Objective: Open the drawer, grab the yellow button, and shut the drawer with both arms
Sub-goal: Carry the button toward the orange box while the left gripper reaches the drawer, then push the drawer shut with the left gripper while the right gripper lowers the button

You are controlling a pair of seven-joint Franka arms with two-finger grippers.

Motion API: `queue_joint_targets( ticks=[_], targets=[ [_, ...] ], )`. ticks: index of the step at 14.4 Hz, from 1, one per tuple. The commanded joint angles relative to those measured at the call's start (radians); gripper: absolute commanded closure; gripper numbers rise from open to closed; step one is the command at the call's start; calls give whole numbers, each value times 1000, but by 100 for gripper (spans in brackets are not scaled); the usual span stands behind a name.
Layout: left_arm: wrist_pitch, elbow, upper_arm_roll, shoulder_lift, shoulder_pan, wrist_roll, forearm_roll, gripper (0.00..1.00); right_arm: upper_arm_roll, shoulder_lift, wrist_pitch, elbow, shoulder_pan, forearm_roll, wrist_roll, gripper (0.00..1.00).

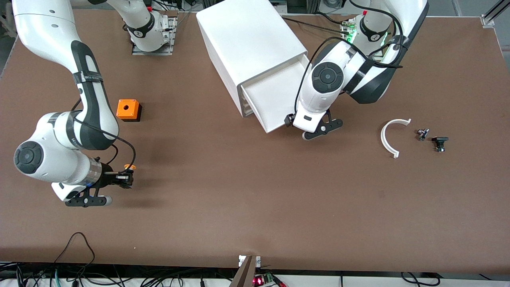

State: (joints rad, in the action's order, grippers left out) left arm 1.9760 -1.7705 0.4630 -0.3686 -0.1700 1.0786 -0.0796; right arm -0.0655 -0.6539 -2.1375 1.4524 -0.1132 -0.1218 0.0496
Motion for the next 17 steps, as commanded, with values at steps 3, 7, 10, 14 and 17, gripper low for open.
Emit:
queue_joint_targets(
  ticks=[3, 7, 10, 14, 17],
  targets=[
    [12, -55, 54, 40, 13, 63, 12, 2, -74, 85, -244, 285, -5, 2, 136, 100],
    [12, -78, 97, 51, 17, 104, 15, 2, -77, 63, -252, 304, 30, -6, 136, 100],
    [10, -93, 126, 65, 17, 118, 75, 2, -77, 48, -254, 302, 36, -7, 133, 66],
    [10, -124, 167, 79, 17, 126, 118, 2, -77, 43, -254, 299, 37, -7, 130, 36],
    [10, -139, 192, 82, 17, 130, 147, 2, -76, 59, -242, 292, 30, -7, 122, 9]
  ],
)
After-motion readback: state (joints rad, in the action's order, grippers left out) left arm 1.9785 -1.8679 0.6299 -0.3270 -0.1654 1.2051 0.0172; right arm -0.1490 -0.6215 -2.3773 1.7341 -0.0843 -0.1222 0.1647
